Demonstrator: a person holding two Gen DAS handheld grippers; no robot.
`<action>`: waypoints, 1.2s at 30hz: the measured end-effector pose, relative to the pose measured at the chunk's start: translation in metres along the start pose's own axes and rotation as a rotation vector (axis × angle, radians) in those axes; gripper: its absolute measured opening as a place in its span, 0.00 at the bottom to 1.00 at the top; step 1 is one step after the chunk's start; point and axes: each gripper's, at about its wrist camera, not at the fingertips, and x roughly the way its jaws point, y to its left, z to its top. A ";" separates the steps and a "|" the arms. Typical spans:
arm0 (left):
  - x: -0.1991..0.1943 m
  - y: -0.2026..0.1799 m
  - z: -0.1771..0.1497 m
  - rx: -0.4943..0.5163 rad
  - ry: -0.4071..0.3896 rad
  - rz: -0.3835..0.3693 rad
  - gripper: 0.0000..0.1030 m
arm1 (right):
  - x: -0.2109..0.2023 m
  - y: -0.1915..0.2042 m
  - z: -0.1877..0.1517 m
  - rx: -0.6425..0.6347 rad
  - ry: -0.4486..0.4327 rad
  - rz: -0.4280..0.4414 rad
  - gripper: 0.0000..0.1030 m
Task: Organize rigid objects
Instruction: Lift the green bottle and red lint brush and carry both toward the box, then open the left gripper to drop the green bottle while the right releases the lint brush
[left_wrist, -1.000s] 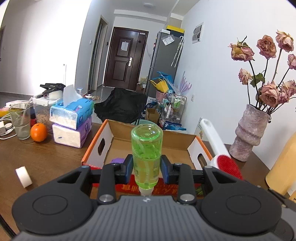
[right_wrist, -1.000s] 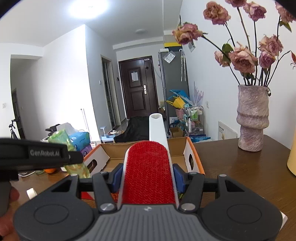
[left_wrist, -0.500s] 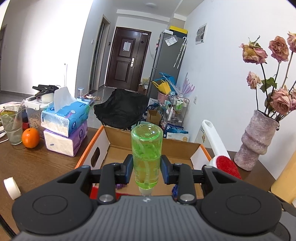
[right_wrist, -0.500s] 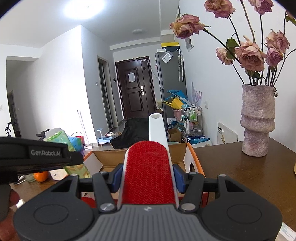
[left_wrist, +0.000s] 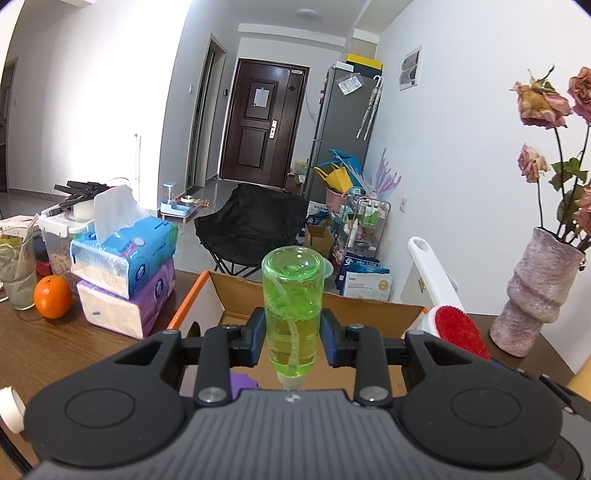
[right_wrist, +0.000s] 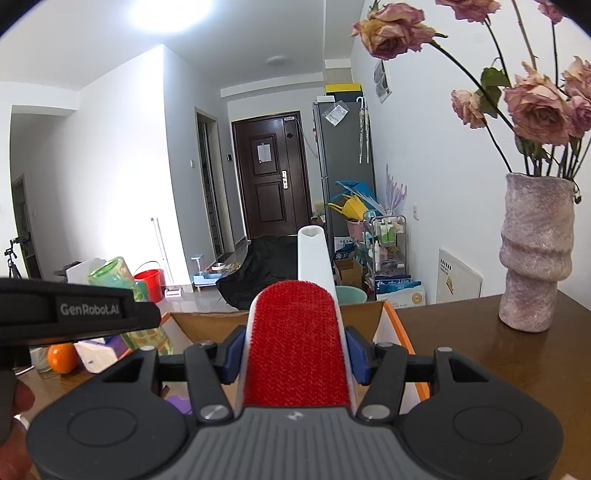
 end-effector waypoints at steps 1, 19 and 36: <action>0.003 0.000 0.001 0.002 0.000 0.004 0.31 | 0.003 0.001 0.001 -0.002 -0.001 -0.001 0.53; 0.061 0.017 0.006 -0.003 0.043 0.068 0.31 | 0.071 0.005 -0.001 -0.002 0.026 -0.017 0.53; 0.067 0.020 0.003 0.039 0.047 0.115 0.92 | 0.085 0.001 -0.005 -0.037 0.098 -0.118 0.93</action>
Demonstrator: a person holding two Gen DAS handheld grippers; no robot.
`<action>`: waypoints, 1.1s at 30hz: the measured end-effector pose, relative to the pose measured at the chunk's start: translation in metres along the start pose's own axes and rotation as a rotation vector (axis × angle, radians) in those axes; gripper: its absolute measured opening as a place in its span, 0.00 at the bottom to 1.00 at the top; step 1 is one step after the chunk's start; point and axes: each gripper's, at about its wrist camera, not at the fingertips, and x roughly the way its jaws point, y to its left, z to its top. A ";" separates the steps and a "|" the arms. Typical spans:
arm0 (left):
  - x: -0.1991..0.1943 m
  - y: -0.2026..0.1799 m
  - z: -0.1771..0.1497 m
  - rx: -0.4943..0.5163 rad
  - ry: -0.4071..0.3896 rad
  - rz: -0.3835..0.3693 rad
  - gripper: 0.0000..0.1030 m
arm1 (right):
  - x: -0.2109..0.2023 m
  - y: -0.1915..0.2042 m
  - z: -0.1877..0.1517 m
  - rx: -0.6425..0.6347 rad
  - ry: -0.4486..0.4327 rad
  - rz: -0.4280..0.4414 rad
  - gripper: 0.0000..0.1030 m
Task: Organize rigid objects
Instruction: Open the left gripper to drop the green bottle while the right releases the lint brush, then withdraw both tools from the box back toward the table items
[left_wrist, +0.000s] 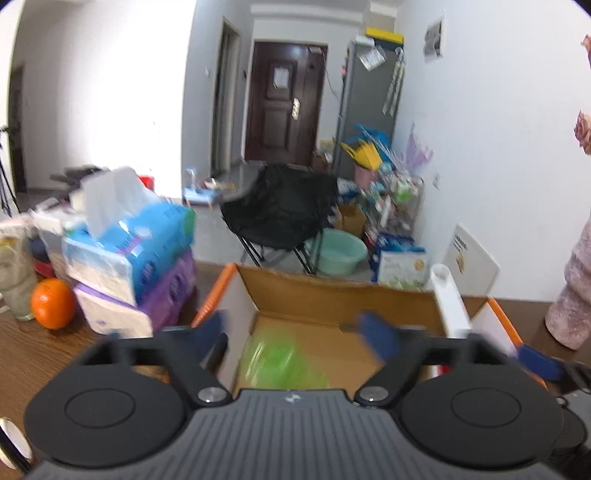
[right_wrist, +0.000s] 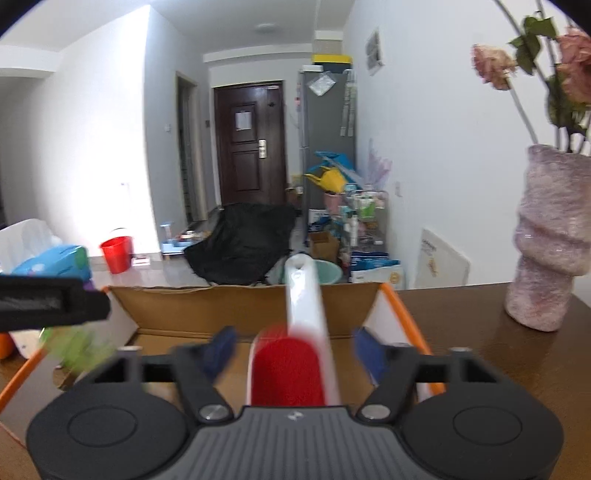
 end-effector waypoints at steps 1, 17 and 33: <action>-0.003 0.001 0.000 0.010 -0.016 0.015 0.94 | -0.002 -0.001 0.000 0.005 -0.010 -0.011 0.99; -0.011 0.007 0.000 0.029 0.004 0.033 1.00 | -0.012 -0.003 -0.001 -0.019 0.027 -0.005 1.00; -0.034 0.010 -0.010 0.036 0.000 0.006 1.00 | -0.045 -0.008 -0.008 -0.037 0.002 0.006 1.00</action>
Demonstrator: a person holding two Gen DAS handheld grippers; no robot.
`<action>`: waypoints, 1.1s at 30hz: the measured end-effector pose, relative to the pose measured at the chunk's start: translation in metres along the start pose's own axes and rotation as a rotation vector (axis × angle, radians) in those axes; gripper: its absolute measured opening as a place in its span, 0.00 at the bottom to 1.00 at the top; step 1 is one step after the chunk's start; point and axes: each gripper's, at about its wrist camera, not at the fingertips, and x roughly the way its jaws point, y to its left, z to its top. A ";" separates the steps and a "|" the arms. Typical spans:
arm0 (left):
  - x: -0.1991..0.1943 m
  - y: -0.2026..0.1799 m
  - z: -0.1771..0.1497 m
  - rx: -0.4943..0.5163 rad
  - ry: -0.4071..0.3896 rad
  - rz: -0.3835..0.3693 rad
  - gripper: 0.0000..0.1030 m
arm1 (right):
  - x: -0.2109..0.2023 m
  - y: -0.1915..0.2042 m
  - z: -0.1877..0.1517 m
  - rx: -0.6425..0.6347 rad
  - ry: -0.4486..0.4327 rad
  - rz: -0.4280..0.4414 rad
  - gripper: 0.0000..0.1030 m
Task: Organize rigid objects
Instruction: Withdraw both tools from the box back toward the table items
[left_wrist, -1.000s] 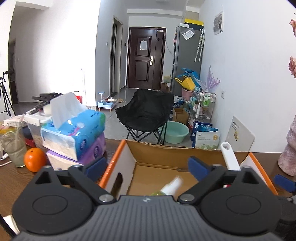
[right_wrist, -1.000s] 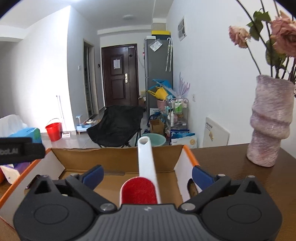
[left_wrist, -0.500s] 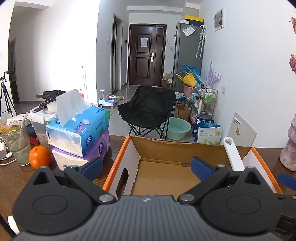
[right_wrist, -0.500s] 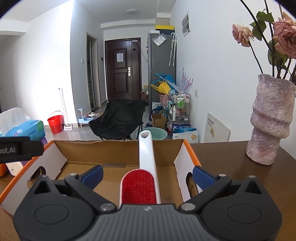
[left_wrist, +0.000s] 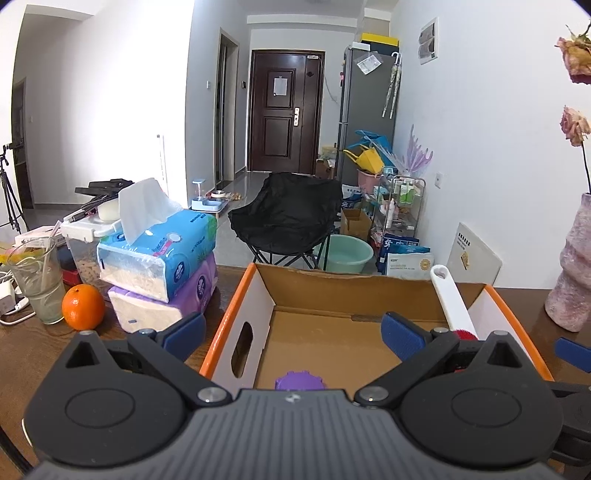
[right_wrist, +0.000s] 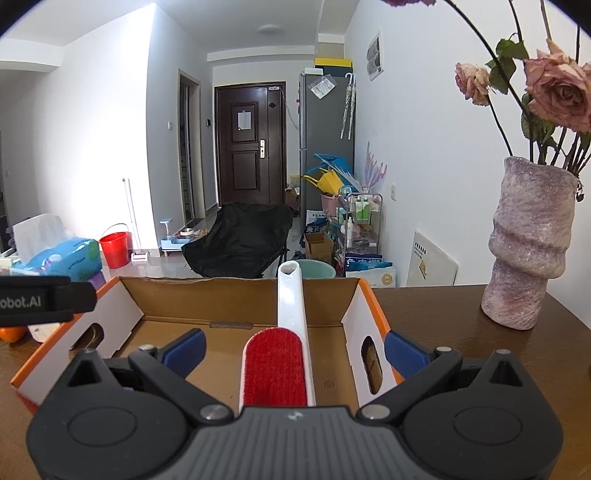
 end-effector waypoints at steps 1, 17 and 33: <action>-0.002 0.000 -0.002 0.000 0.001 -0.003 1.00 | -0.003 0.000 -0.001 -0.003 -0.001 0.001 1.00; -0.045 0.009 -0.025 0.004 0.013 -0.032 1.00 | -0.052 -0.008 -0.025 -0.010 -0.012 0.001 1.00; -0.097 0.023 -0.054 0.007 0.018 -0.043 1.00 | -0.112 -0.011 -0.050 -0.030 -0.032 0.002 1.00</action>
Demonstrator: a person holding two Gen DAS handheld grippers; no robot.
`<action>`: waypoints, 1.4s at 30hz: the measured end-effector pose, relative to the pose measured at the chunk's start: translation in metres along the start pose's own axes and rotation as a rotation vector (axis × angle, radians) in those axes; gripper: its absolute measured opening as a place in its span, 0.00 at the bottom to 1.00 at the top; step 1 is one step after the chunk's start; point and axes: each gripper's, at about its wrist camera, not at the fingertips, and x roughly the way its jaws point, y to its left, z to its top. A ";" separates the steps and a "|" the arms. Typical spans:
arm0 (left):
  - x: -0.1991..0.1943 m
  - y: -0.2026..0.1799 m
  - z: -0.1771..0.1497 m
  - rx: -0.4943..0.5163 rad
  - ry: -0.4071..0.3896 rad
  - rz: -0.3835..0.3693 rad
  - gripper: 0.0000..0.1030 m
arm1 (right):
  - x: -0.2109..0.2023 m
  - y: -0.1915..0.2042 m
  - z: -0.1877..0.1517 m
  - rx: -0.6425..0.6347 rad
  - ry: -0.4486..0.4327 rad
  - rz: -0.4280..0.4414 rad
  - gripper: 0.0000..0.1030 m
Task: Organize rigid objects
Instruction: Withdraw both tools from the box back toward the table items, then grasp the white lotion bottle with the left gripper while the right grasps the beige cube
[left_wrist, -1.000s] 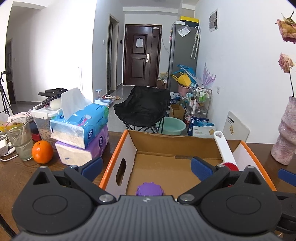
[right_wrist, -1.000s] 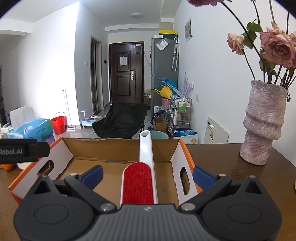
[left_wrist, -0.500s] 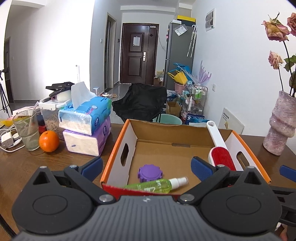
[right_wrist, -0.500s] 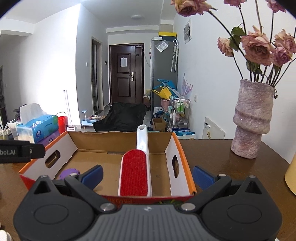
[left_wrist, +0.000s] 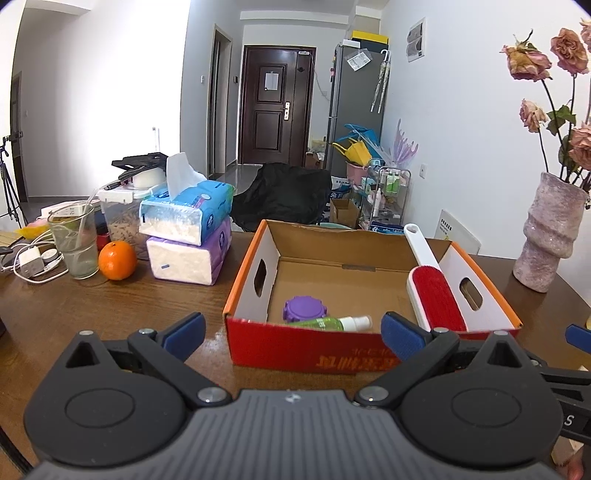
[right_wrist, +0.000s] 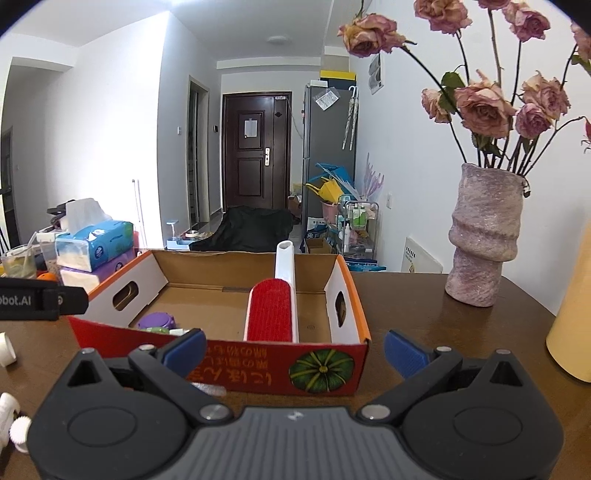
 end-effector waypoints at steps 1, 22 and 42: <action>-0.003 0.000 -0.002 0.006 0.001 -0.002 1.00 | -0.003 0.000 -0.001 0.000 -0.002 0.001 1.00; -0.065 0.004 -0.054 0.043 -0.002 -0.007 1.00 | -0.080 -0.010 -0.043 0.001 -0.013 -0.028 1.00; -0.099 0.040 -0.111 0.028 0.042 0.014 1.00 | -0.126 -0.027 -0.101 -0.013 0.054 -0.058 1.00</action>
